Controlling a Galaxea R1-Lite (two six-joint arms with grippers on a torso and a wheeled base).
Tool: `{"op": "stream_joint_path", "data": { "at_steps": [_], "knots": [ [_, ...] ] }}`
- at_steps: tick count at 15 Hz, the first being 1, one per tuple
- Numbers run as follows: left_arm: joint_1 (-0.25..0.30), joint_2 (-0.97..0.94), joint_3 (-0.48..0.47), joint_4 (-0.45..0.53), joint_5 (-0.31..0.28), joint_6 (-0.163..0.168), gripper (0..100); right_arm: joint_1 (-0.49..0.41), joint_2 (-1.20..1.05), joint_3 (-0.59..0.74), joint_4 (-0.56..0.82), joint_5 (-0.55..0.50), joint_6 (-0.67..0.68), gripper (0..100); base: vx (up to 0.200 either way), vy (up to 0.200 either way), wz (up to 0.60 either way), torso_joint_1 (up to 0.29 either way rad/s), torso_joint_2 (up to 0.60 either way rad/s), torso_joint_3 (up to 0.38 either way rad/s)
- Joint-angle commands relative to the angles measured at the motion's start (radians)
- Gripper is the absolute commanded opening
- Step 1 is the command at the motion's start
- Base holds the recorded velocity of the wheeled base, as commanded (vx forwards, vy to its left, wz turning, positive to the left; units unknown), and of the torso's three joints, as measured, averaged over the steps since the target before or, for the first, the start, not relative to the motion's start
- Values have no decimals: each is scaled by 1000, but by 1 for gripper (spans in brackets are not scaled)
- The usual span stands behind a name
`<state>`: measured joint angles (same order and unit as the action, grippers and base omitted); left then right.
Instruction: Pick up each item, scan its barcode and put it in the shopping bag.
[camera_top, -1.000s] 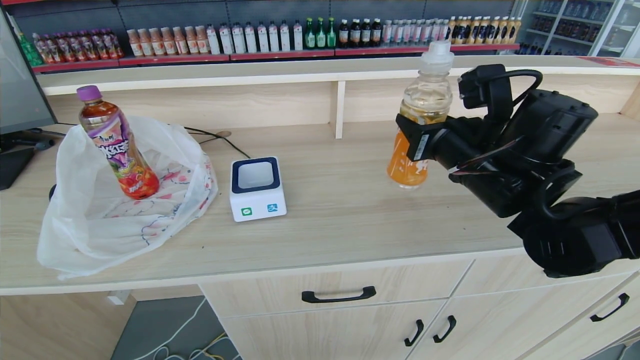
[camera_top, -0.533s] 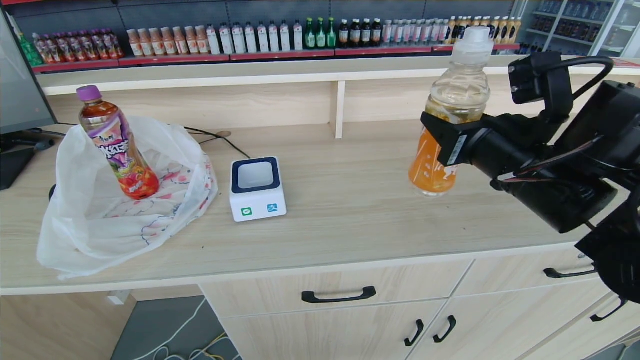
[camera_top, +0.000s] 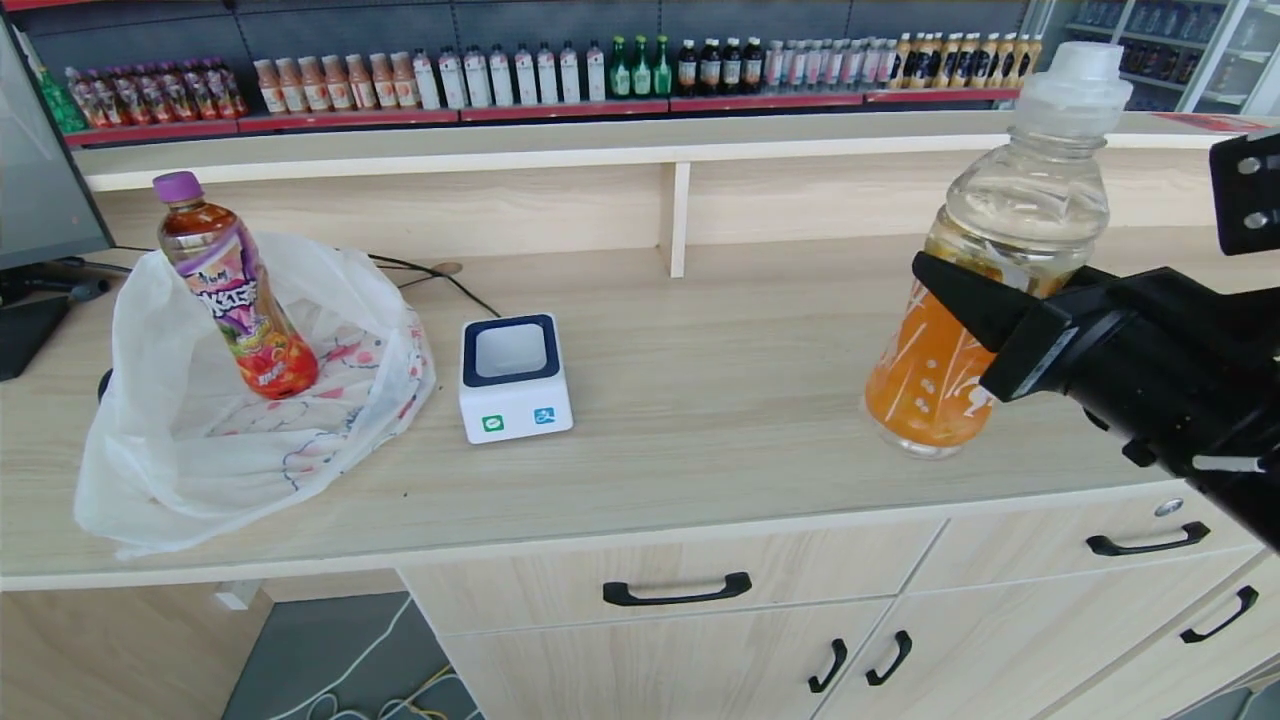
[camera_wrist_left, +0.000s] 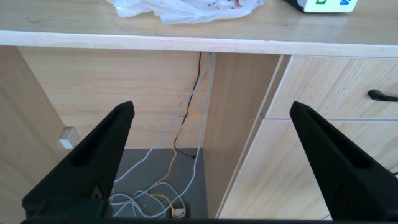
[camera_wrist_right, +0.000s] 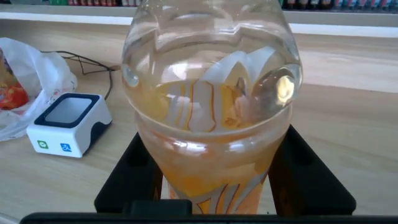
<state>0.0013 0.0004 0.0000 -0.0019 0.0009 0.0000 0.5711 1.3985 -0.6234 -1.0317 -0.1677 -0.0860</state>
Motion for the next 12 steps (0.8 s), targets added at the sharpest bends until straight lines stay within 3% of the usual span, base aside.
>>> {"op": "stream_joint_path", "data": {
  "at_steps": [1, 4, 7, 10, 12],
  "knots": [
    [0, 0, 0, -1, 1, 0, 100, 56, -50, 71, -2, -1, 38, 0, 0, 0, 0, 0, 0, 0],
    [0, 0, 0, -1, 1, 0, 100, 138, -65, 182, -73, -1, 74, 0, 0, 0, 0, 0, 0, 0],
    [0, 0, 0, -1, 1, 0, 100, 214, -59, 197, -99, -6, 63, 0, 0, 0, 0, 0, 0, 0],
    [0, 0, 0, -1, 1, 0, 100, 299, -41, 192, -100, -10, -46, 0, 0, 0, 0, 0, 0, 0],
    [0, 0, 0, -1, -1, 0, 100, 303, -21, 194, -102, -23, -98, 0, 0, 0, 0, 0, 0, 0]
  ]
}}
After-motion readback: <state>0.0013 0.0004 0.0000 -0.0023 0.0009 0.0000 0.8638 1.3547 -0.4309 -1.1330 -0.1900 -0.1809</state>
